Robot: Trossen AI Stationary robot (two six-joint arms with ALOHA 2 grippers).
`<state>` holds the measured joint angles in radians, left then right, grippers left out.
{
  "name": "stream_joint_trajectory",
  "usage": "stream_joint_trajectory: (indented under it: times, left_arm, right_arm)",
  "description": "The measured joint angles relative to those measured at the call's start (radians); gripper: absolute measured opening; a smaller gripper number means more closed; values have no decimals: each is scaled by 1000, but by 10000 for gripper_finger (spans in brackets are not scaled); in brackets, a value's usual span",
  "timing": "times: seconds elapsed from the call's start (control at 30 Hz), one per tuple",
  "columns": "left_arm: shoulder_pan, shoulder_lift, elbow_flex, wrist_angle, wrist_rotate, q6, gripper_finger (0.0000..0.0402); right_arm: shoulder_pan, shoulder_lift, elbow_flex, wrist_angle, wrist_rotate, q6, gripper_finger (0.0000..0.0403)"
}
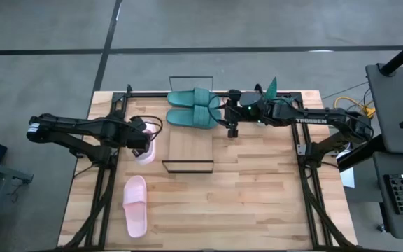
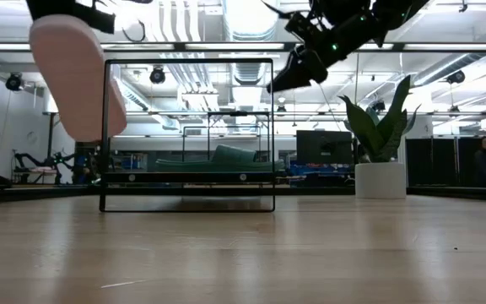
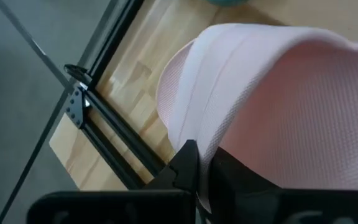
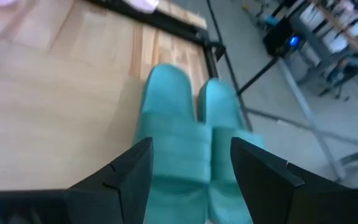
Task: Pick and place slides into the shelf
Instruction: Put the top pink slides on the shelf
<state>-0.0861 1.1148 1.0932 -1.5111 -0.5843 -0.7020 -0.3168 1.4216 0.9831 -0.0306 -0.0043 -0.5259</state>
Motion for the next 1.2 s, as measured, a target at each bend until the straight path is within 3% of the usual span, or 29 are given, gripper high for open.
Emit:
stream_joint_trajectory:
  times: [0.3,0.5,0.6,0.83,1.0,1.2]
  left_arm:
    - [2,41,131,-55,-93,1,0]
    - [2,73,229,-46,-221,26,0]
    - [3,98,263,-21,-269,58,0]
    - [3,155,304,180,-288,265,0]
    - [3,186,329,316,-288,426,0]
    - [3,194,333,505,-288,595,0]
  right_arm:
    - [65,-1,96,7,-13,-97,206]
    - [140,-1,155,6,-269,-245,206]
    - [191,-1,168,9,-309,-378,206]
    - [268,20,169,46,-298,-634,206]
    - [296,70,169,113,-122,-742,206]
    - [313,118,168,207,-79,-818,206]
